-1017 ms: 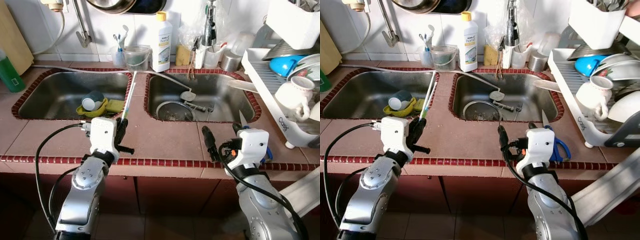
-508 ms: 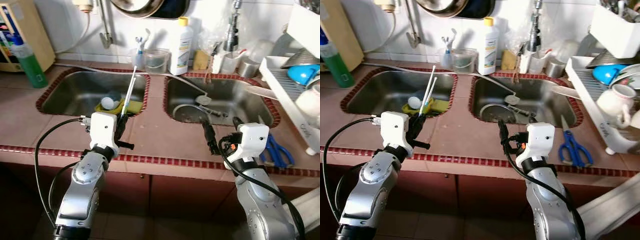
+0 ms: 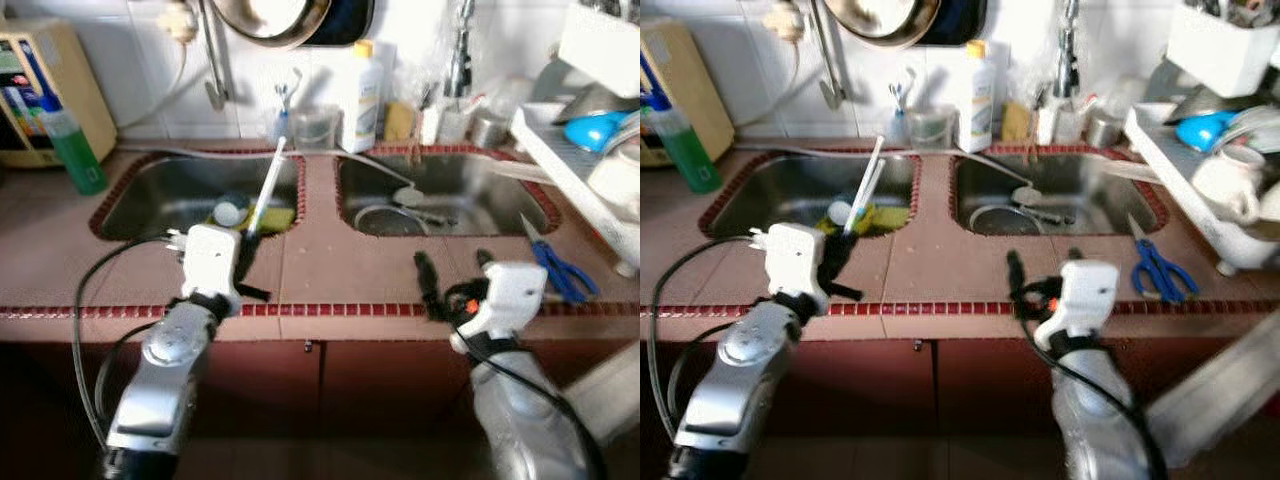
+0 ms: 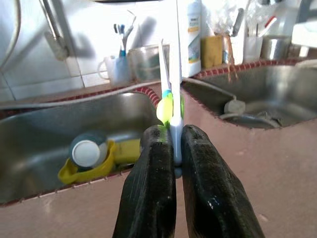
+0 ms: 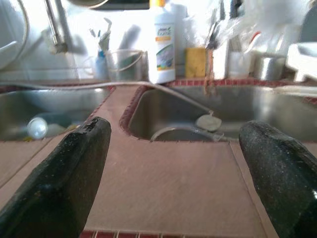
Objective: Kitchen organization
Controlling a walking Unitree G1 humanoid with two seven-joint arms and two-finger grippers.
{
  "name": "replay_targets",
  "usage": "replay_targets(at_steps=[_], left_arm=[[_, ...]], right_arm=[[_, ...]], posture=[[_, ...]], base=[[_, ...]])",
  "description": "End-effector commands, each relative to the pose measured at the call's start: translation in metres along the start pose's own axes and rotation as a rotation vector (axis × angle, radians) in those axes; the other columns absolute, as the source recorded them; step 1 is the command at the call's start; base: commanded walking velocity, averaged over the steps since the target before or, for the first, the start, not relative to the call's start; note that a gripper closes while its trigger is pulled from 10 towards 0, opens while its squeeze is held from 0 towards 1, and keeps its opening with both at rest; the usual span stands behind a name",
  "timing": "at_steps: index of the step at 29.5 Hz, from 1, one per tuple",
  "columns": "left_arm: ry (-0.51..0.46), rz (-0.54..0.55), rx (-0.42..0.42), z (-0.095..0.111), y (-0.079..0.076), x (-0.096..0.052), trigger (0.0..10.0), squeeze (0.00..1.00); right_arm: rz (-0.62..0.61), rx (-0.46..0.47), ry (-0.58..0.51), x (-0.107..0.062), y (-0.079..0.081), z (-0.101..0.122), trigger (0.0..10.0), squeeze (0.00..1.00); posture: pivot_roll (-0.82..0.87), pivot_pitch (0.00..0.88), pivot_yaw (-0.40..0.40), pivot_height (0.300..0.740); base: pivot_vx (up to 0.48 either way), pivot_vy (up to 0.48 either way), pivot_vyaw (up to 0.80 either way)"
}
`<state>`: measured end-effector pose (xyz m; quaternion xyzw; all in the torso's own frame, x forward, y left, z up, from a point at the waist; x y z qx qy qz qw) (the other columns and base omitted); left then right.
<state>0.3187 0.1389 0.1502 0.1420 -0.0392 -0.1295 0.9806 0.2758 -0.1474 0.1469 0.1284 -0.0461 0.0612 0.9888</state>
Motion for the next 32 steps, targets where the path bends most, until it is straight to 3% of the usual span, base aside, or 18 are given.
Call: replay_targets(at_steps=[1, 17, 26, 32], left_arm=[[-0.007, -0.026, 0.001, 0.0030, -0.0046, 0.0013, 10.0, 0.00], [0.001, -0.042, 0.004, 0.0028, -0.0057, 0.0011, 10.0, 0.00], [0.013, -0.025, -0.039, 0.0022, -0.0070, 0.0016, 10.0, 0.00], [0.027, -0.035, -0.003, 0.0005, -0.0071, 0.0017, 10.0, 0.00]], right_arm=[[-0.007, -0.010, -0.036, 0.0007, -0.0009, 0.0090, 10.0, 0.00], [-0.019, -0.002, -0.030, -0.0036, 0.0005, 0.0064, 10.0, 0.00], [-0.008, -0.003, -0.028, -0.0025, 0.0009, 0.0063, 10.0, 0.00], [0.005, -0.005, -0.019, -0.0038, 0.0022, 0.0047, 10.0, 0.00]], posture=[[-0.13, 0.053, 0.065, 0.740], [-0.13, 0.058, 0.074, 0.740], [-0.12, 0.047, 0.065, 0.740], [-0.13, 0.043, 0.062, 0.740]], base=[[0.000, 0.424, 0.00], [0.000, 0.426, 0.00], [0.000, 0.000, 0.00], [0.000, 0.000, 0.00]])
Point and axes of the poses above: a point about 5 cm out from each wrist's last joint towards the gripper, its own x axis pointing out of the wrist towards the gripper, its own z axis along the axis of the wrist's last joint, y = z × x, the point moved 2 cm from there along x, pointing out of the wrist towards the gripper, and after that the axes turned 11 degrees about x, right-handed, at the moved point
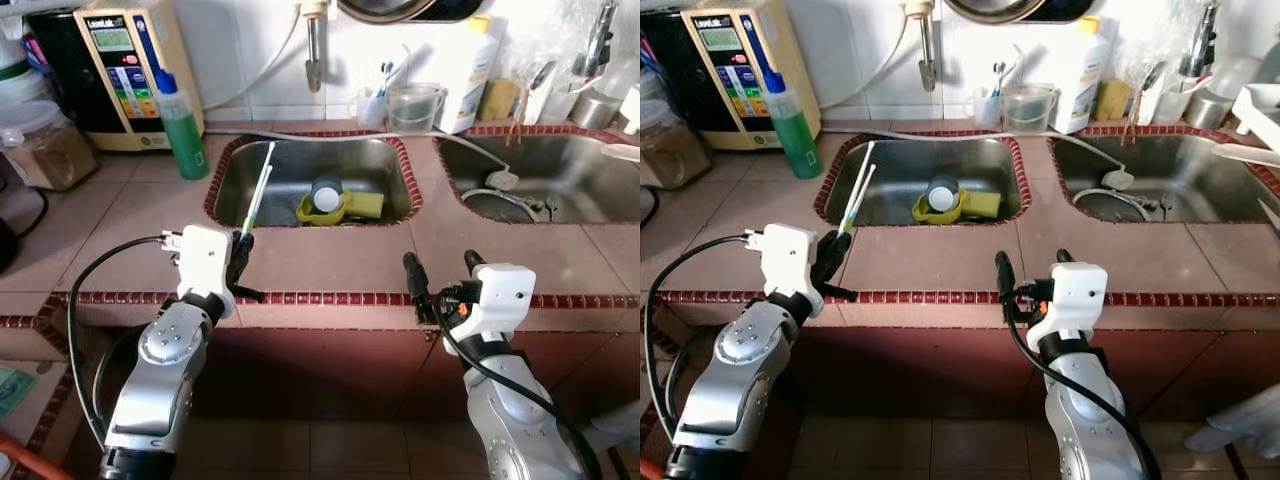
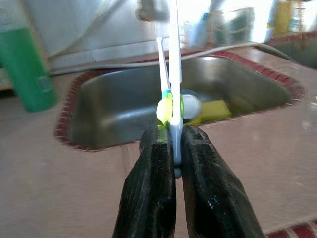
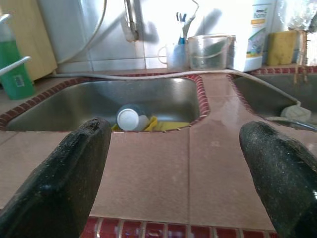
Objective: Kitchen organization
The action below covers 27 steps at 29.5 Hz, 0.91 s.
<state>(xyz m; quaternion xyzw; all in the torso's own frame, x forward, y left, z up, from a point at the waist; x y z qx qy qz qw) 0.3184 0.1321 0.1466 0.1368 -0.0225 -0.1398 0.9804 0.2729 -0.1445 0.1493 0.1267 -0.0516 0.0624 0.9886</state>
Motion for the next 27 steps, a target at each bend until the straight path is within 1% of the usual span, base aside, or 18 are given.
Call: replay_targets(at_steps=[1, 3, 15, 17, 23, 27], left_arm=[[-0.001, -0.016, 0.010, 0.0021, -0.0004, 0.0004, 10.0, 0.00], [-0.007, -0.025, 0.022, 0.0026, -0.0013, 0.0001, 10.0, 0.00], [-0.008, -0.042, 0.030, 0.0024, -0.0042, -0.0003, 10.0, 0.00], [-0.005, -0.047, 0.022, 0.0017, -0.0048, -0.0005, 10.0, 0.00], [-0.010, -0.048, 0.041, 0.0022, -0.0049, -0.0001, 10.0, 0.00], [-0.008, -0.051, 0.032, 0.0024, -0.0047, -0.0006, 10.0, 0.00]], right_arm=[[0.001, -0.002, -0.007, -0.0018, -0.0014, 0.0029, 10.0, 0.00], [0.001, -0.002, -0.006, -0.0019, -0.0014, 0.0028, 10.0, 0.00], [-0.001, -0.002, -0.004, -0.0038, -0.0009, 0.0026, 10.0, 0.00], [-0.002, -0.002, -0.003, -0.0048, -0.0011, 0.0022, 10.0, 0.00], [-0.005, -0.002, -0.001, -0.0058, -0.0017, 0.0023, 10.0, 0.00], [-0.007, -0.001, 0.000, -0.0061, -0.0019, 0.0021, 10.0, 0.00]], posture=[[-0.13, 0.043, 0.062, 0.740], [-0.13, 0.043, 0.062, 0.740], [-0.13, 0.045, 0.067, 0.740], [-0.14, 0.047, 0.068, 0.740], [-0.13, 0.052, 0.067, 0.740], [-0.13, 0.060, 0.070, 0.740]], base=[[0.000, 0.000, 0.00], [0.000, 0.000, 0.00], [0.000, 0.000, 0.00], [0.270, 0.000, 0.00], [0.304, 0.000, 0.00], [0.320, 0.000, 0.00]])
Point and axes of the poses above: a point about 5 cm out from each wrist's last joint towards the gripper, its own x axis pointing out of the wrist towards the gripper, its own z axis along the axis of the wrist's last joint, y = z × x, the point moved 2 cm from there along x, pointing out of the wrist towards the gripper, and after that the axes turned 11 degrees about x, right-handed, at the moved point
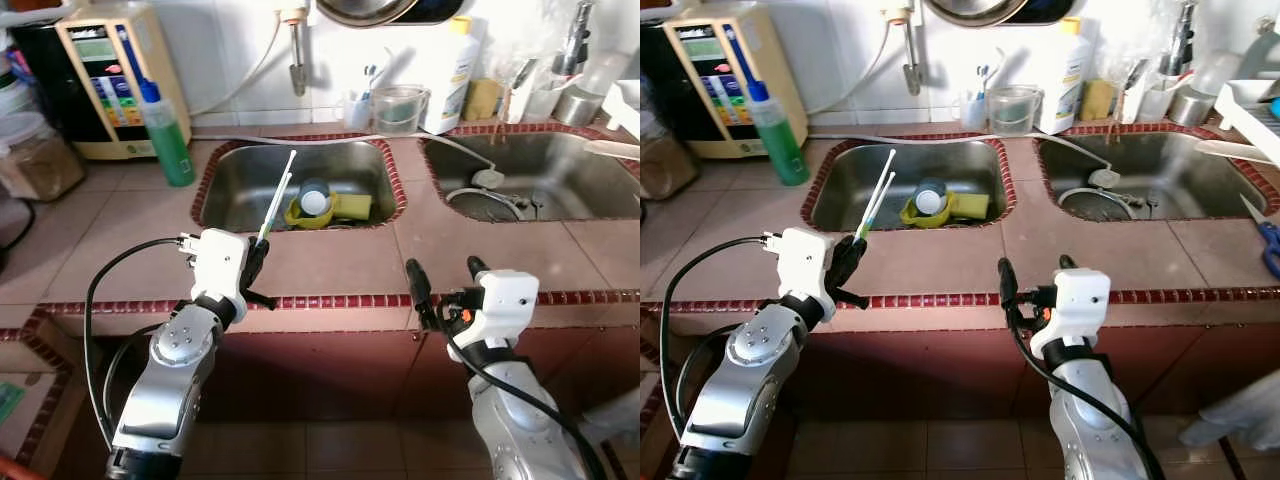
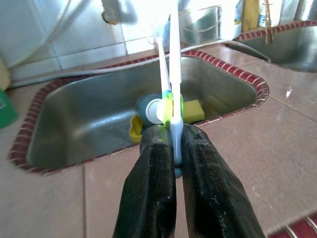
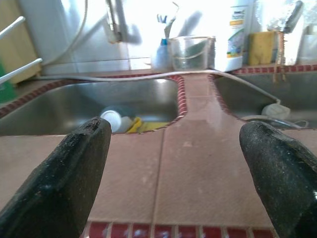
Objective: Kitchen organization
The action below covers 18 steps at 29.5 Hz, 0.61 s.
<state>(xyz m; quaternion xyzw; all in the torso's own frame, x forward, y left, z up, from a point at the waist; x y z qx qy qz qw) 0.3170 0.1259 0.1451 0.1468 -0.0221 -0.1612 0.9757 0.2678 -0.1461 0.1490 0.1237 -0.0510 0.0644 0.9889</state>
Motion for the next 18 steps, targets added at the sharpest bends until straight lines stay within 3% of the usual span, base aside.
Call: replay_targets(at_steps=[1, 18], left_arm=[[-0.006, -0.006, 0.014, 0.0022, 0.0020, -0.0011, 10.0, 0.00], [-0.004, -0.008, 0.013, 0.0021, 0.0023, -0.0005, 10.0, 0.00]], right_arm=[[-0.012, 0.005, -0.002, -0.0009, -0.0011, 0.0015, 10.0, 0.00], [-0.018, 0.008, -0.001, -0.0026, -0.0014, 0.0018, 10.0, 0.00]], posture=[[-0.13, 0.060, 0.070, 0.740], [-0.14, 0.068, 0.074, 0.740]], base=[[0.322, 0.000, 0.00], [0.325, 0.000, 0.00]])
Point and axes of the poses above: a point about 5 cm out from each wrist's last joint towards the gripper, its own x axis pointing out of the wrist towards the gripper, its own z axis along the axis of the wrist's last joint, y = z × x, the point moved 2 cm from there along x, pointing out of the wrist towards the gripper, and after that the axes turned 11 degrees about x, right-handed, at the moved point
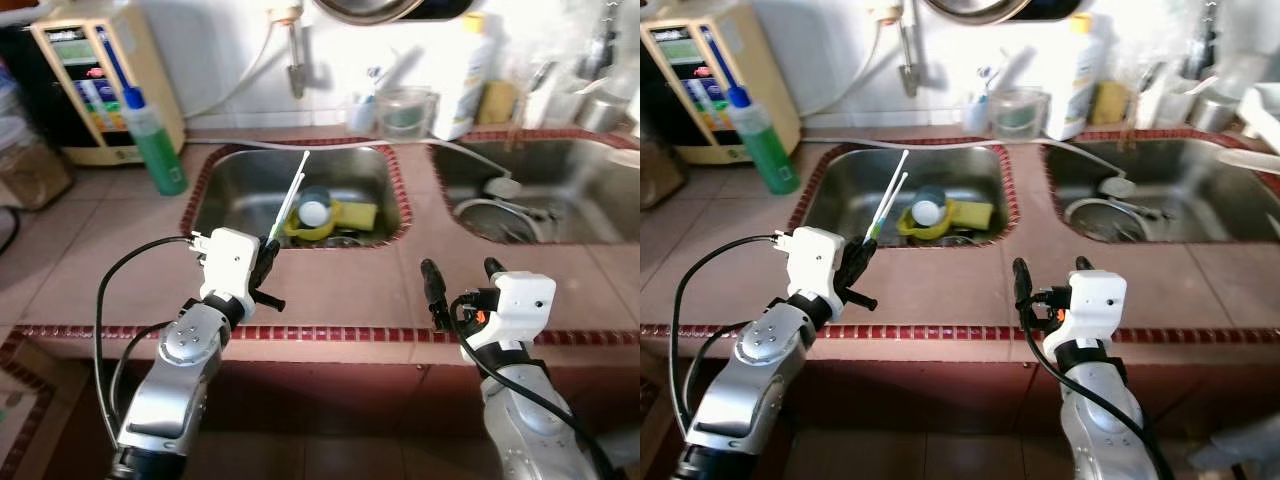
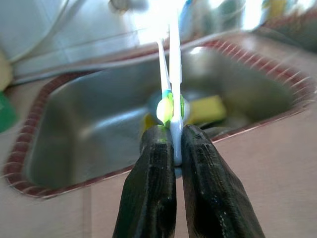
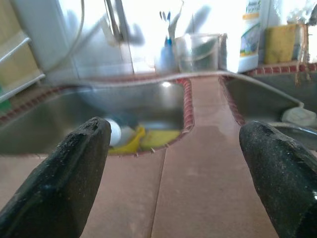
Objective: Kitchen organization
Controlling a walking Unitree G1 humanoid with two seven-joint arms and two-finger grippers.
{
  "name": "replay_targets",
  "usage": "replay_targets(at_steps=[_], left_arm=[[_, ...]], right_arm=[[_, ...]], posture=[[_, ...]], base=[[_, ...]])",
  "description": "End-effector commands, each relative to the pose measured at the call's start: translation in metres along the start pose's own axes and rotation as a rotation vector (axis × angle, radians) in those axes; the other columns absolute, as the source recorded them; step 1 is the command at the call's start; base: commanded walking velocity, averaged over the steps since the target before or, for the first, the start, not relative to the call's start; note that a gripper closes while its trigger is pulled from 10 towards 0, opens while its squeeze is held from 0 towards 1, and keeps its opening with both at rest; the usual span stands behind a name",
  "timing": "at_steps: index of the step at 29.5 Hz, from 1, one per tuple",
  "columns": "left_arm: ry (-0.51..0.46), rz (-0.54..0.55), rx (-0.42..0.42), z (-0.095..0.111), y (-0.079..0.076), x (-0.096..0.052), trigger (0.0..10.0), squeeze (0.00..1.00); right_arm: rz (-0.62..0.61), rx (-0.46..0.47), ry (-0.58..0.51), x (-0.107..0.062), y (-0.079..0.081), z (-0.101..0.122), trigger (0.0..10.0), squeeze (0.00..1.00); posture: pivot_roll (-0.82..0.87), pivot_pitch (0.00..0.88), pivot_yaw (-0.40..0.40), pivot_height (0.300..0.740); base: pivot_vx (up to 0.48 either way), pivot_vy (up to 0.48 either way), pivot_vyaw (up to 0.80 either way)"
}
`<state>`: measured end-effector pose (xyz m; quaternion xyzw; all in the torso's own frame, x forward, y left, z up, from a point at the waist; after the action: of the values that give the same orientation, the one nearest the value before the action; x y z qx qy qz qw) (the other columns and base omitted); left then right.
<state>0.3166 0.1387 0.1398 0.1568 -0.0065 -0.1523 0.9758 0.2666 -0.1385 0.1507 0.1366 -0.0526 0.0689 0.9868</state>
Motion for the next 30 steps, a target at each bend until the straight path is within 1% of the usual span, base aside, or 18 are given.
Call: replay_targets(at_steps=[1, 25, 27, 30], left_arm=[[-0.040, -0.020, -0.004, 0.0110, -0.0074, 0.0035, 10.0, 0.00], [-0.043, -0.038, -0.013, 0.0110, -0.0107, 0.0030, 10.0, 0.00], [-0.048, -0.041, -0.012, 0.0115, -0.0115, 0.0031, 10.0, 0.00], [-0.056, -0.049, -0.014, 0.0122, -0.0130, 0.0033, 10.0, 0.00]], right_arm=[[-0.026, -0.019, 0.002, -0.0026, -0.0091, 0.0023, 10.0, 0.00], [-0.029, -0.017, 0.009, -0.0045, -0.0092, 0.0018, 10.0, 0.00], [-0.029, -0.018, 0.009, -0.0046, -0.0092, 0.0019, 10.0, 0.00], [-0.025, -0.023, 0.009, -0.0046, -0.0095, 0.0025, 10.0, 0.00]], posture=[[-0.14, 0.068, 0.074, 0.740], [-0.14, 0.068, 0.075, 0.740], [-0.15, 0.066, 0.074, 0.740], [-0.15, 0.065, 0.074, 0.740]], base=[[0.326, 0.000, 0.00], [0.349, 0.000, 0.00], [0.262, 0.000, 0.00], [0.000, 0.000, 0.00]])
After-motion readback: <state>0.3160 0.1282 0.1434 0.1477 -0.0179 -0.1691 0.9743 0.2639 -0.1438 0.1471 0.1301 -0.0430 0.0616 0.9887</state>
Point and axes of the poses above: a point about 5 cm out from each wrist's last joint towards the gripper, its own x axis pointing out of the wrist towards the gripper, its own z axis along the axis of the wrist's last joint, y = z × x, the point moved 2 cm from there along x, pointing out of the wrist towards the gripper, and after that the axes turned 11 degrees about x, right-handed, at the moved point
